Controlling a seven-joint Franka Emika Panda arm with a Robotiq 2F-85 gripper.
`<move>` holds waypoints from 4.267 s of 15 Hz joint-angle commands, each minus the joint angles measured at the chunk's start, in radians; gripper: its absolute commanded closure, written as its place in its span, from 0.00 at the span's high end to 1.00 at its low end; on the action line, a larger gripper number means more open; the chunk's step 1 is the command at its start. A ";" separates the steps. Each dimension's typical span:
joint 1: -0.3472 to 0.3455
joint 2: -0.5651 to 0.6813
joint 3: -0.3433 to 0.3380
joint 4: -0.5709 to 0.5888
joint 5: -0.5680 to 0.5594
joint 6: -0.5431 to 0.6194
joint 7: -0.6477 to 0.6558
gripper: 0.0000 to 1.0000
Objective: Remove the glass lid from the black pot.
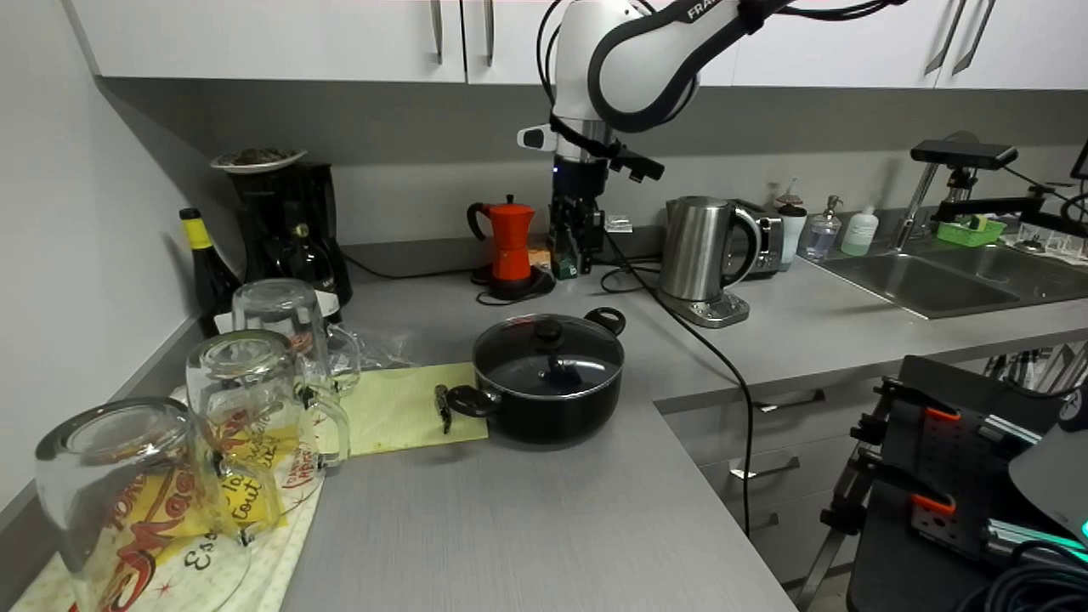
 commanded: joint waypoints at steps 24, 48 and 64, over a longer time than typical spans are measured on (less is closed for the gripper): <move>0.005 0.315 0.082 0.266 -0.046 -0.086 -0.086 0.35; 0.091 0.045 0.132 -0.029 -0.154 -0.073 -0.152 0.25; 0.228 -0.043 0.238 -0.316 -0.328 0.020 -0.206 0.25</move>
